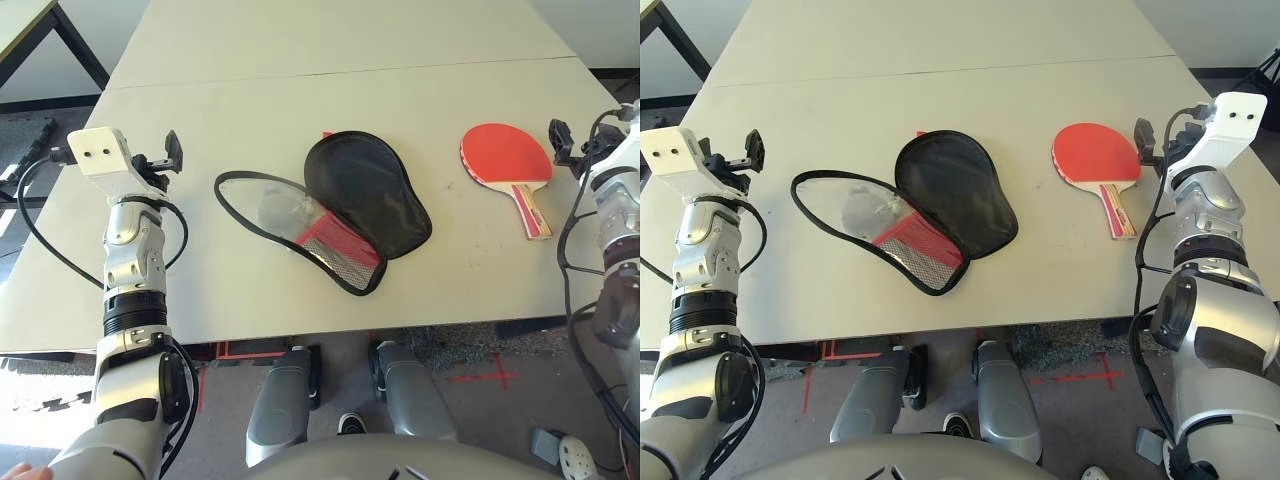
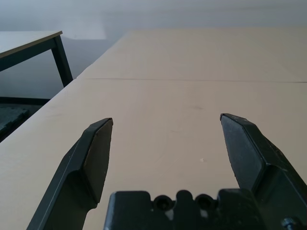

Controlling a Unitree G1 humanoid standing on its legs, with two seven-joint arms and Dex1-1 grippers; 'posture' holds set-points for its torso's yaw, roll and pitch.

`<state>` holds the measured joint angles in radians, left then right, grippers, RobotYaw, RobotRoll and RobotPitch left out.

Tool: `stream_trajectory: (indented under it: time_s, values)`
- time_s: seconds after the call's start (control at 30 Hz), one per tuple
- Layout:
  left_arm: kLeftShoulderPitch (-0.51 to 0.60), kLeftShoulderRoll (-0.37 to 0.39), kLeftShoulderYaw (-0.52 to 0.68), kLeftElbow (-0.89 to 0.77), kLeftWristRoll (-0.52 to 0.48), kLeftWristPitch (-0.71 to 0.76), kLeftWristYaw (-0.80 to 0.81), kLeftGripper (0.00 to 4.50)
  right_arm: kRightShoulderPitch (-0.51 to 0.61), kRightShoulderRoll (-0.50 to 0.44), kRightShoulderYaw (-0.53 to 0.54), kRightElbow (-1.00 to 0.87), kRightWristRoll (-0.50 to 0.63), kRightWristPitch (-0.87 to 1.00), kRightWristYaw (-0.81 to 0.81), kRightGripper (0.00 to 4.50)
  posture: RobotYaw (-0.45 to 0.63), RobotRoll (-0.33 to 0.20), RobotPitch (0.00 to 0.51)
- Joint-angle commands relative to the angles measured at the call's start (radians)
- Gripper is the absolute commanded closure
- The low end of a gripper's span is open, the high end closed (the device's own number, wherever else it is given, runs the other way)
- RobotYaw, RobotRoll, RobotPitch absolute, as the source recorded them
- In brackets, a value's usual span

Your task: Store the ping-pong paddle in its case and zip it.

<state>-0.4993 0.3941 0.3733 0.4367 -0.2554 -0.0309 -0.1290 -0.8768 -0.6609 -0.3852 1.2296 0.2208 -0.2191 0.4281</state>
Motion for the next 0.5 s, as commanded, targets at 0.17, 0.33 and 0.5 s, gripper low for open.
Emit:
stream_trajectory:
  time_s: [0.17,0.33,0.5]
  values:
    - [0.0,0.011,0.012,-0.017,-0.014,0.02,-0.004,0.0,-0.001,0.006,-0.01,0.023,0.003,-0.012,-0.002,0.04,0.05,0.0,0.163]
    - [-0.033,0.065,0.027,-0.084,-0.06,0.104,-0.034,0.0,-0.012,0.017,-0.004,0.026,-0.001,-0.007,0.0,0.04,0.06,0.0,0.167]
    - [-0.098,0.121,0.004,-0.216,-0.15,0.276,-0.126,0.0,-0.018,0.023,0.001,0.028,-0.004,0.001,0.007,0.04,0.07,0.0,0.172]
